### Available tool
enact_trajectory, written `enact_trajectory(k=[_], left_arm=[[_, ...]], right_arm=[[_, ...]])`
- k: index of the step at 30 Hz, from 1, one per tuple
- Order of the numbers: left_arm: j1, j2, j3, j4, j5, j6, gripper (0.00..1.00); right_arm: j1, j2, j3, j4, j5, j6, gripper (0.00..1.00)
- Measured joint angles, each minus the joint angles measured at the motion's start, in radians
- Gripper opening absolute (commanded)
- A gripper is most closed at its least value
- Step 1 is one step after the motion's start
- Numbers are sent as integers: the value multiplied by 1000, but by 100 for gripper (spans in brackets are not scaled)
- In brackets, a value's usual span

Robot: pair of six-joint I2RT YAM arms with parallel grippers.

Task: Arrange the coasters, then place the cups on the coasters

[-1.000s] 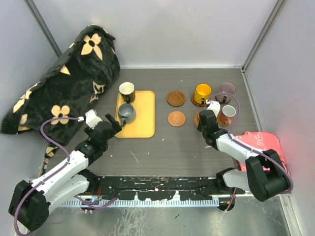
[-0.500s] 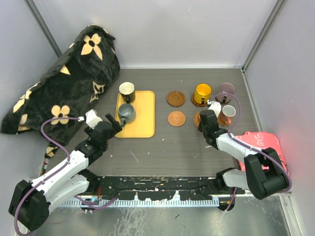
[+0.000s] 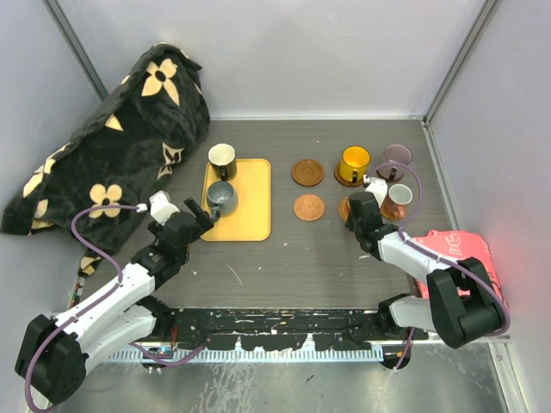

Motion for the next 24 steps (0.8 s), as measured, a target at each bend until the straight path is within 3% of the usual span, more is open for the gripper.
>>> enact_trajectory(k=[11, 24], left_arm=[[0, 4, 0, 3, 0, 0, 98], [0, 5, 0, 16, 0, 0, 98]], right_arm=[[0, -51, 10, -69, -1, 7, 38], [14, -265, 63, -154, -114, 65, 42]])
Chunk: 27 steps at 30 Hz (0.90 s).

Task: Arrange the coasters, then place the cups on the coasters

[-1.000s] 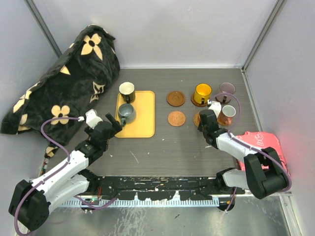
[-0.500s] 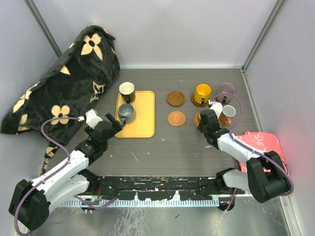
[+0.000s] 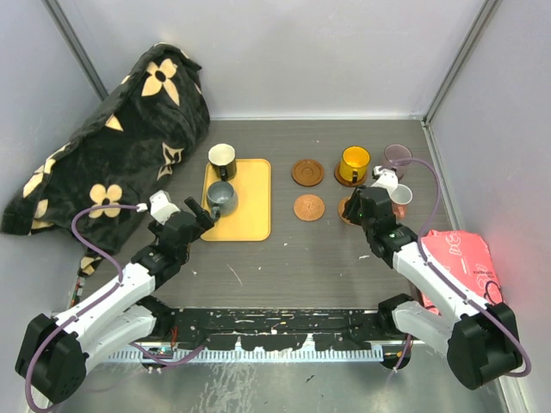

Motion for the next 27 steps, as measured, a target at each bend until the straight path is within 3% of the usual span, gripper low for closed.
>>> enact_trajectory(k=[4, 9, 22, 27], left_arm=[[0, 0, 0, 2, 1, 0, 98], [0, 0, 0, 1, 0, 0, 98], [0, 26, 0, -3, 3, -4, 98], [0, 26, 0, -2, 3, -5, 98]], right_arm=[[85, 48, 72, -29, 6, 11, 43], [239, 220, 259, -28, 29, 7, 43], [375, 795, 807, -34, 12, -6, 43], [422, 947, 983, -46, -7, -14, 43]])
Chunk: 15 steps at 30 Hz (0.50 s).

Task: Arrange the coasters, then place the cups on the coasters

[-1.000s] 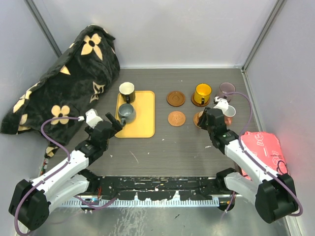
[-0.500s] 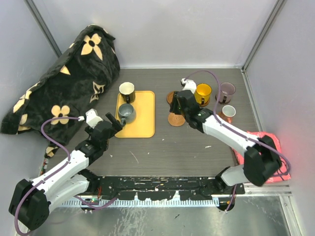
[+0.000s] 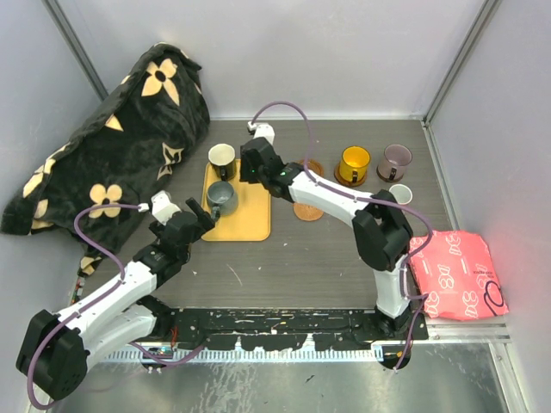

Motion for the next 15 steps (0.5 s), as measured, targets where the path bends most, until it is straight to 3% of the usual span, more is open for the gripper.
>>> enact_trajectory(k=[15], left_arm=[[0, 5, 0, 0, 0, 0, 98]], right_arm=[[35, 254, 265, -18, -61, -16, 44]])
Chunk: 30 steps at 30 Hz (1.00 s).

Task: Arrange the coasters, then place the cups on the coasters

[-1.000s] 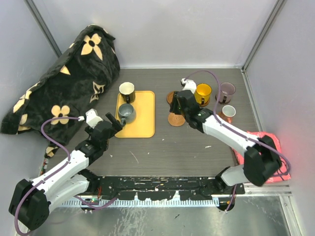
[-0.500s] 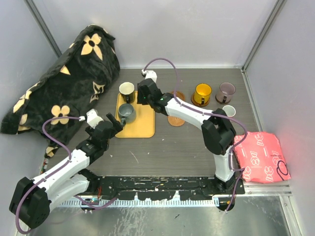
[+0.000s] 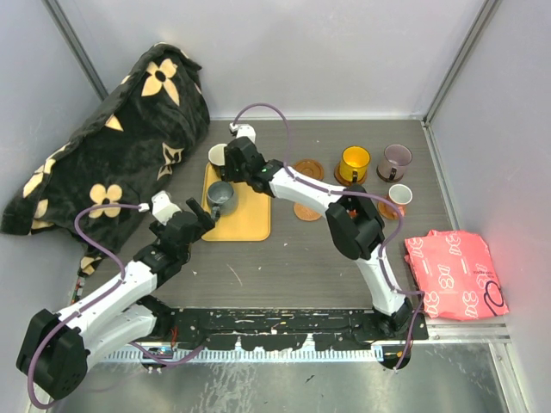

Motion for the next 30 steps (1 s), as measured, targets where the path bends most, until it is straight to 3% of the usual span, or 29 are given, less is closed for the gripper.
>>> enact_trajectory(k=[20, 30], left_arm=[[0, 11, 0, 0, 1, 0, 98], [0, 11, 0, 0, 4, 0, 98]], right_arm=[[24, 72, 77, -2, -11, -6, 44], [25, 86, 88, -33, 59, -22, 43]])
